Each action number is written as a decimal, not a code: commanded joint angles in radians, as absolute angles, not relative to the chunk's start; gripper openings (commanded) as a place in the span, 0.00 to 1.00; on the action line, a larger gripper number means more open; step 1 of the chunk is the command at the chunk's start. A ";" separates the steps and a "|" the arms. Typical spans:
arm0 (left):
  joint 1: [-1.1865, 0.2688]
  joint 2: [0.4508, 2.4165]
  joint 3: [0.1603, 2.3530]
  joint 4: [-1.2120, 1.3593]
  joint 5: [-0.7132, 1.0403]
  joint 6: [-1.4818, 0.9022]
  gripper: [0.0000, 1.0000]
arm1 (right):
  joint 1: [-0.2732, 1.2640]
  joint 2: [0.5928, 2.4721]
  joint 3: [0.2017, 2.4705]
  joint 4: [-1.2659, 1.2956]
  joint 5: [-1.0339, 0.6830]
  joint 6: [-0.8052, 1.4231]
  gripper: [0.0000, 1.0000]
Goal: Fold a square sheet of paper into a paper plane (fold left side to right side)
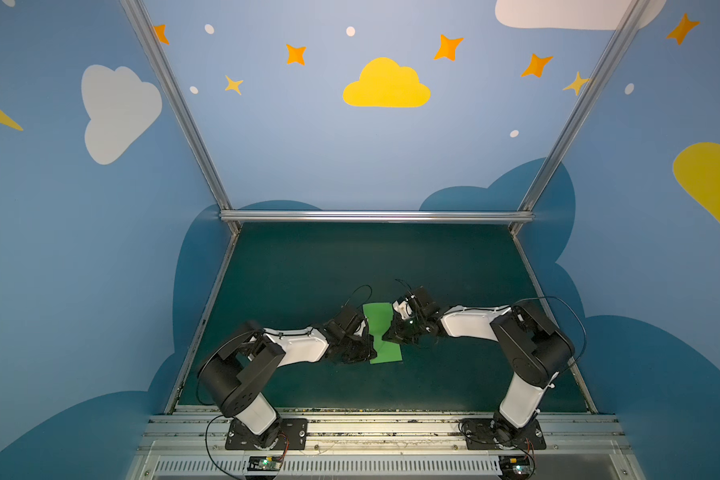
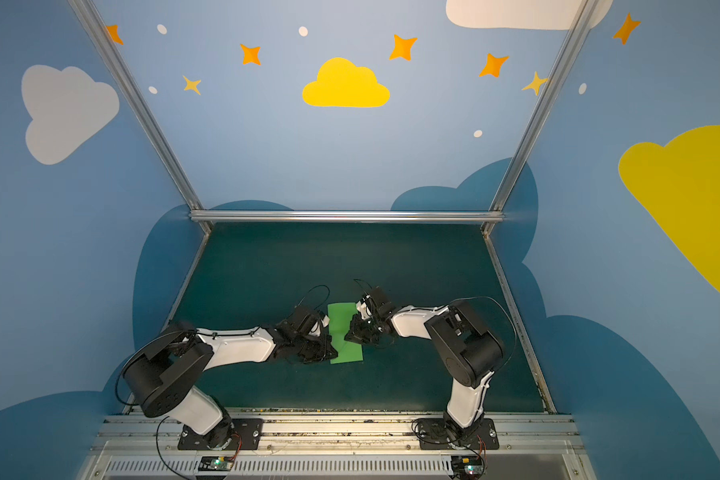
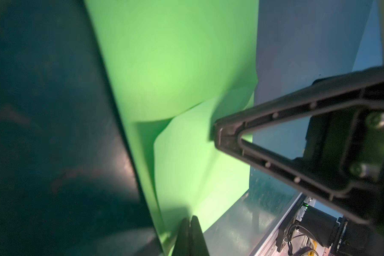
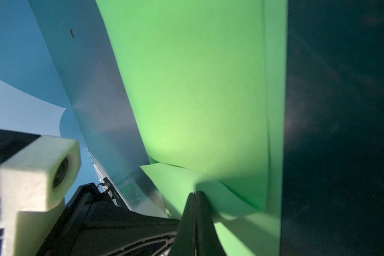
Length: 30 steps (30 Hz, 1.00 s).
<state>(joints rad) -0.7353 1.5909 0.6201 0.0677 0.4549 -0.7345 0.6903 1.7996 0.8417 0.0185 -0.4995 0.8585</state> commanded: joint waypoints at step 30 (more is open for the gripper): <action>-0.752 1.620 0.711 -0.014 0.413 -0.745 0.04 | 0.696 1.858 0.794 -0.040 -0.413 0.876 0.00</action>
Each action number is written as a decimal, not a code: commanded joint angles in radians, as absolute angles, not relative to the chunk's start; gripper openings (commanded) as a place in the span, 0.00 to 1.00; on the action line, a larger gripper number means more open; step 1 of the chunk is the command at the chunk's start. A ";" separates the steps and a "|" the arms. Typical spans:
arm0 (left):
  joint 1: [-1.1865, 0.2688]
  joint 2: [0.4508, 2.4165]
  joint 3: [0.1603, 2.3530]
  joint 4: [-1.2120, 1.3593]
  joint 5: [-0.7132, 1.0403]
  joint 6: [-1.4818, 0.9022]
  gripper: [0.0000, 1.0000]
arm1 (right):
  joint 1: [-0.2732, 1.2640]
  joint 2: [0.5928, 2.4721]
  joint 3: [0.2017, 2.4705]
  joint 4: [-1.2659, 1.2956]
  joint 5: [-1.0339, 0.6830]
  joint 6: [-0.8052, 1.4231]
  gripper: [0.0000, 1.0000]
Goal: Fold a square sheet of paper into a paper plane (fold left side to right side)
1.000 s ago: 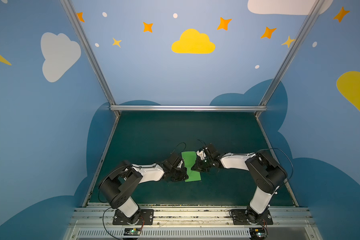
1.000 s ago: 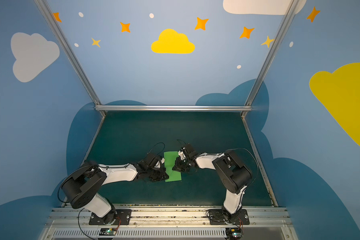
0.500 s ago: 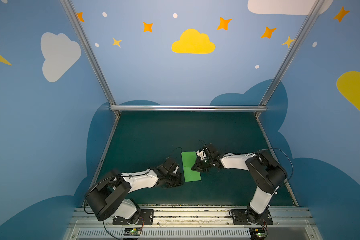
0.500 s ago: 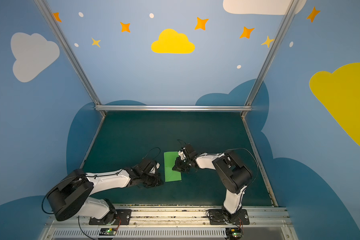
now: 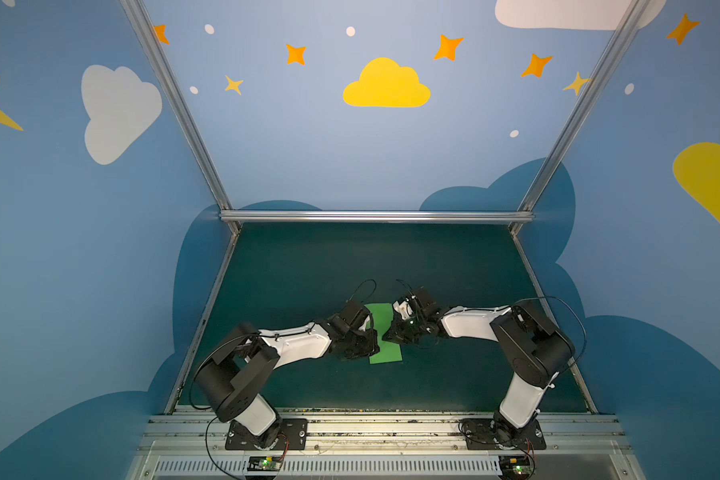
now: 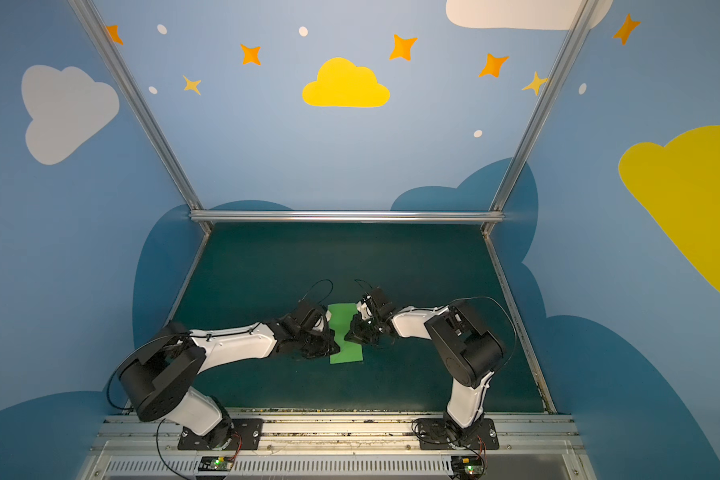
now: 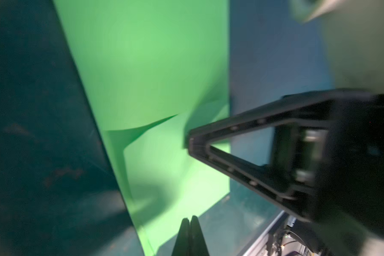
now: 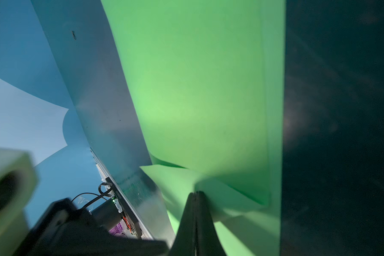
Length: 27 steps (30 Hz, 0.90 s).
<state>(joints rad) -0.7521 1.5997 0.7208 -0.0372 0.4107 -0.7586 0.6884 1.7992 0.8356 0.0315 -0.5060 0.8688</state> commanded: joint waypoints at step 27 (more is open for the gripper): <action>-0.751 1.696 0.591 0.052 0.391 -0.743 0.04 | 0.503 1.808 0.776 -0.028 -0.453 0.751 0.00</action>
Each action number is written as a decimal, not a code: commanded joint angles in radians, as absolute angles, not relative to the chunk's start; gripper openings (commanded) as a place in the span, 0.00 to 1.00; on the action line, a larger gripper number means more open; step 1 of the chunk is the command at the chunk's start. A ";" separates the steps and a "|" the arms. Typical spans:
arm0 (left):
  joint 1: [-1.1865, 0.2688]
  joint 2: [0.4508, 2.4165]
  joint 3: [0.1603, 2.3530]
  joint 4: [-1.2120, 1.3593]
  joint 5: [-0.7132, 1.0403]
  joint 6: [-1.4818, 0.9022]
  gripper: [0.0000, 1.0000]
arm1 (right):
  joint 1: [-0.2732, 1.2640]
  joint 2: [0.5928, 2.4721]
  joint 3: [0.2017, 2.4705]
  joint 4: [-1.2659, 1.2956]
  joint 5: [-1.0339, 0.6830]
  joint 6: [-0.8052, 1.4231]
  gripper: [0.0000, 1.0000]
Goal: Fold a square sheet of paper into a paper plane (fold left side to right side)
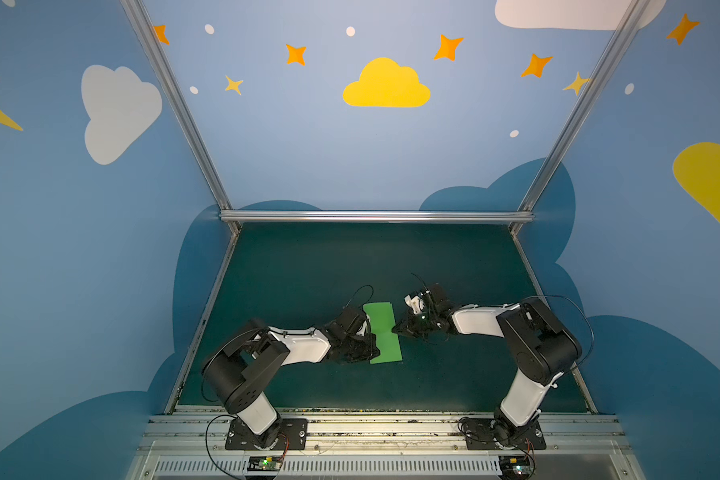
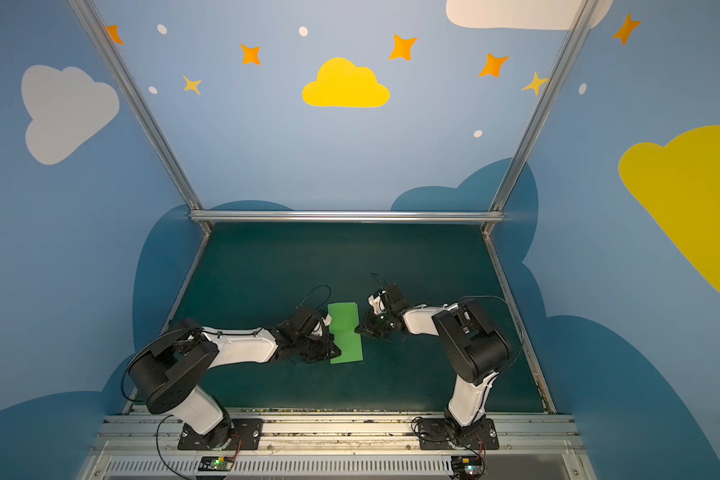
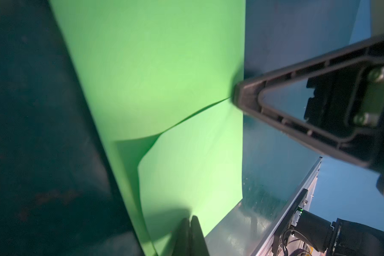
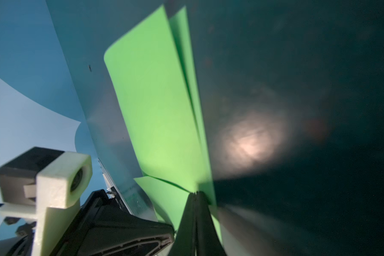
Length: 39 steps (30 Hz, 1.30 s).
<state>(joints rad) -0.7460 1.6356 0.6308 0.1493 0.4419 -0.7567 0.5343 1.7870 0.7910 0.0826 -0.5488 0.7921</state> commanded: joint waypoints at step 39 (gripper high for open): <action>-0.618 1.524 0.770 -0.145 0.389 -0.665 0.57 | 0.660 1.635 0.788 -0.067 -0.475 0.804 0.08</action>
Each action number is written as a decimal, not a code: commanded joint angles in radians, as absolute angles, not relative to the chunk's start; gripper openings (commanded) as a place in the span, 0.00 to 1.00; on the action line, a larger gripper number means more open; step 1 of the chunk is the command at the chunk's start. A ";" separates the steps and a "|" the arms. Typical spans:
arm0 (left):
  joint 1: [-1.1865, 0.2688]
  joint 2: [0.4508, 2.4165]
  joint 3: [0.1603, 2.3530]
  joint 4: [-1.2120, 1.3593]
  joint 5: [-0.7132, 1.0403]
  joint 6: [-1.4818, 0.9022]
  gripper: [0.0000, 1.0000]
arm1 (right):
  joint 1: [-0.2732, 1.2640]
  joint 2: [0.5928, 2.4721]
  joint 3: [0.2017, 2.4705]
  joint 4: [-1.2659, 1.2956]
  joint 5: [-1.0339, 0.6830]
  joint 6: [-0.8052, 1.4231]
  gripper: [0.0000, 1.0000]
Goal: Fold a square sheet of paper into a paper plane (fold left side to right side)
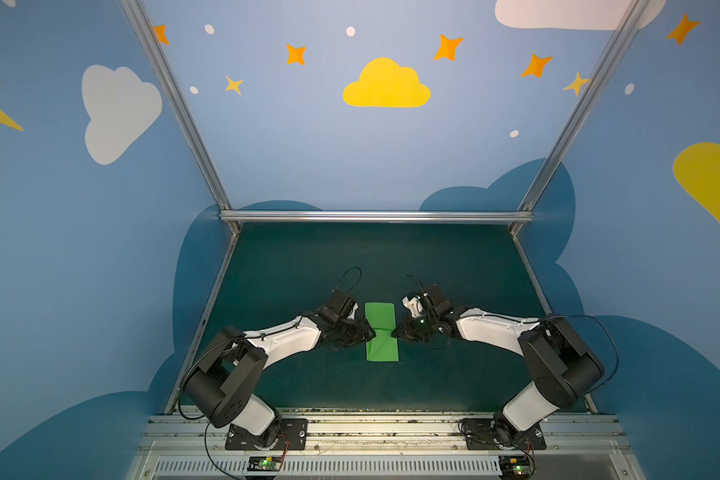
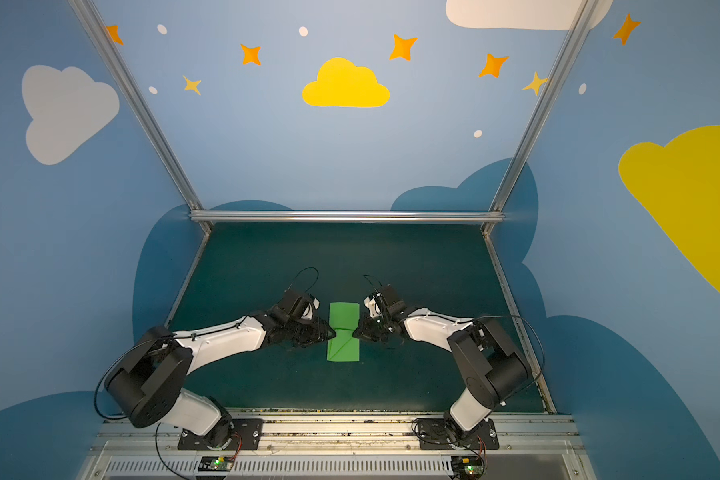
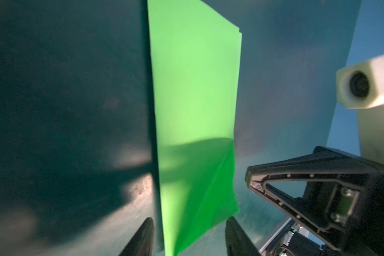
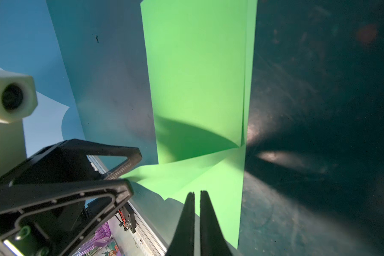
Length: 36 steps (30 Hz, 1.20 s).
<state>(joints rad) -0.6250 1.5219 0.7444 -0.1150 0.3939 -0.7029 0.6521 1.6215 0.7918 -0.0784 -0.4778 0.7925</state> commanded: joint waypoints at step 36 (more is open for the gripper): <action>-0.604 1.697 0.723 0.072 0.471 -0.713 0.30 | 0.655 1.773 0.808 -0.009 -0.486 0.816 0.07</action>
<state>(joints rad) -0.6025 1.6802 0.7410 0.0685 0.4641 -0.7010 0.6552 1.7504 0.8040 -0.0078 -0.4980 0.8120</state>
